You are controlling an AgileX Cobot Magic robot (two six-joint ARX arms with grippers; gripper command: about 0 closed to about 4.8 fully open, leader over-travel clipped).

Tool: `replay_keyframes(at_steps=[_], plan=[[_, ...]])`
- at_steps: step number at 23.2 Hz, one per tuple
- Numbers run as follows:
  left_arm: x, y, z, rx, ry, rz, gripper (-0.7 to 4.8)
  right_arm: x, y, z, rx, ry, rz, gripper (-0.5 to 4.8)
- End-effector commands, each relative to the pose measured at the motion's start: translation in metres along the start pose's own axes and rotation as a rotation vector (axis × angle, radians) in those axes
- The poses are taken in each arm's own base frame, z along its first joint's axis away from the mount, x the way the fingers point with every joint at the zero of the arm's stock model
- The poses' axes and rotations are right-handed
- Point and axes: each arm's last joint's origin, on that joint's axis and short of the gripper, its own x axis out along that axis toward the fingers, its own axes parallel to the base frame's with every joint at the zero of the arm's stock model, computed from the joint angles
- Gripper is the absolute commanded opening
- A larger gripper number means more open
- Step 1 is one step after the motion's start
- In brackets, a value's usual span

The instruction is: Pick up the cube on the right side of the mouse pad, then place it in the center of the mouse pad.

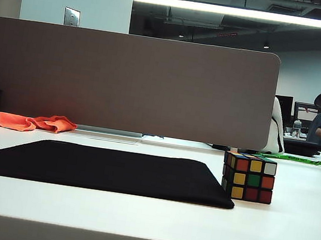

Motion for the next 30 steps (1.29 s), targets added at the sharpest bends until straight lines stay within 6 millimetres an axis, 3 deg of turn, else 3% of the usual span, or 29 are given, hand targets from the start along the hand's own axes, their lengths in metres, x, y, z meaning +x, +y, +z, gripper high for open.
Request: replay_keyframes(at_steps=[1,23,30], plan=[[0.0,0.0,0.002,-0.003,-0.011,0.003,-0.05,0.0,0.0,0.001,0.005,-0.015,-0.002,-0.06],[0.0,0.0,0.002,-0.003,-0.013,0.006,-0.05,0.0,0.0,0.001,0.005,-0.016,0.003,-0.06],[-0.002,-0.008,0.008,0.002,-0.07,-0.263,-0.06,-0.002,0.0,0.012,0.005,-0.051,0.003,-0.06]])
